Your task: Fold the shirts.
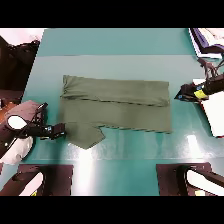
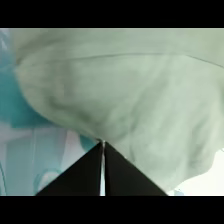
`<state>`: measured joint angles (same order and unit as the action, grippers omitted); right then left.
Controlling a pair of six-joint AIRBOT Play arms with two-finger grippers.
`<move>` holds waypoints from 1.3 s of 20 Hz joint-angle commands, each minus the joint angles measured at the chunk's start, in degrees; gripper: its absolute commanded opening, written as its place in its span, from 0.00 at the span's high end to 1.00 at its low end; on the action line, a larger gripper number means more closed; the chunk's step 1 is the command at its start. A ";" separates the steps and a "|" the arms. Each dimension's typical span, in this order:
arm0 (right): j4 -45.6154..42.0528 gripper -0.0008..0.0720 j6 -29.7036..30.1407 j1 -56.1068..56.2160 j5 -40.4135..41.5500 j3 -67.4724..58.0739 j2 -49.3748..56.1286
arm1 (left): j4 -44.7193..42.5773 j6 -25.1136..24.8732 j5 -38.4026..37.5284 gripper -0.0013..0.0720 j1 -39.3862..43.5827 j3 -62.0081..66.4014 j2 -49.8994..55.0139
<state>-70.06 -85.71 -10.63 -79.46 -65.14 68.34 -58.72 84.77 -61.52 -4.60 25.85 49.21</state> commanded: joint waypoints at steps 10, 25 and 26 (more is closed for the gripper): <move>0.17 0.47 3.28 -6.49 3.48 28.15 -4.44 | 0.59 -4.26 -4.63 0.95 -0.02 7.13 -0.46; 0.04 0.96 3.15 -2.12 9.53 28.63 -2.86 | 0.63 -4.24 -5.60 0.95 -0.02 7.13 -0.46; 0.02 0.96 3.19 -2.32 9.42 28.63 -2.89 | 0.63 -4.24 -5.62 0.95 -0.02 7.13 -0.46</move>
<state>-69.67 -82.56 -12.01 -70.11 -36.47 65.47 -58.06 80.53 -67.11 -4.60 32.91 48.80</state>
